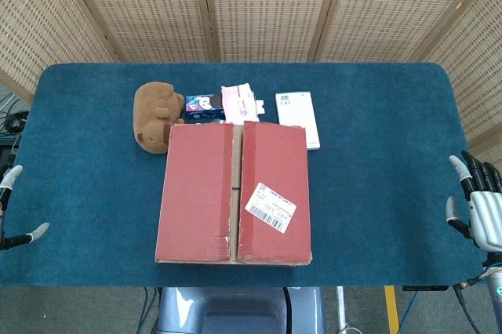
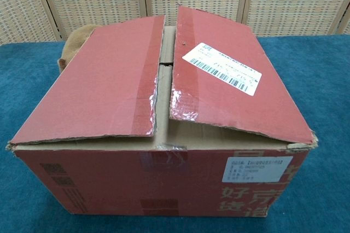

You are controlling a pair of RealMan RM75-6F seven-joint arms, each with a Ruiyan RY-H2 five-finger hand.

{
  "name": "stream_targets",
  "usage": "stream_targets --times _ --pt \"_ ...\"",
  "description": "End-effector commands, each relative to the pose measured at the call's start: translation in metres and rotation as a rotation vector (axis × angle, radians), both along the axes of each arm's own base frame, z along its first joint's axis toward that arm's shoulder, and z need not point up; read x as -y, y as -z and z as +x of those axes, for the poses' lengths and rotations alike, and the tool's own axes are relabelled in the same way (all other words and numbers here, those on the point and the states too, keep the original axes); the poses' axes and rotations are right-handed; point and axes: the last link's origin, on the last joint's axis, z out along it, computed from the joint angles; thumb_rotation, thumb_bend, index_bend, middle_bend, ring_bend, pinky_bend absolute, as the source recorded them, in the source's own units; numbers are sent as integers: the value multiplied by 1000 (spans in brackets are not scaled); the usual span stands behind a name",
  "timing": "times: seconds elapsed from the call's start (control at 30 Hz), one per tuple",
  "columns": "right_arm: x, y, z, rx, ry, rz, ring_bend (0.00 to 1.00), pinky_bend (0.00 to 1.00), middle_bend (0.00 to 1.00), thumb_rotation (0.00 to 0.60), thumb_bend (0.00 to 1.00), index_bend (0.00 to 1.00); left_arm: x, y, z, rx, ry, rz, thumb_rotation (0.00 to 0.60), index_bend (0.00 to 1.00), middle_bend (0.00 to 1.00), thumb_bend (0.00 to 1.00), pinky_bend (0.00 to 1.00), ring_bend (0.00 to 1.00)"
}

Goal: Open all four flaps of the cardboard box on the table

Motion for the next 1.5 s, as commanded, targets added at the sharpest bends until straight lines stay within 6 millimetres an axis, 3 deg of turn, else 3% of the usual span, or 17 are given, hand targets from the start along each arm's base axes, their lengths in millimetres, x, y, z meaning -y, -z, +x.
stream_targets --times 0.03,0.83,1.03,1.2,1.37,1.5 --pt "1 0 0 0 0 1 0 0 0 600 672 0 0 1 0 0 0 -3 500 28 0 168 0 0" --pt "3 -1 0 16 -20 -4 0 0 8 600 679 1 -3 3 2 -2 5 -14 503 28 0 168 0 0" --pt "5 0 4 61 -61 -2 0 0 39 600 735 26 -2 5 2 -7 10 -18 511 28 0 169 0 0" --pt "8 0 9 86 -101 14 0 0 61 600 839 60 -1 6 2 -22 19 -33 522 28 0 170 0 0" --pt "15 -1 23 160 -182 52 0 0 101 600 968 113 0 8 5 -26 34 -41 574 28 0 174 0 0" --pt "25 0 40 235 -266 99 0 0 150 600 1000 173 0 11 7 -40 49 -60 600 28 0 178 0 0"
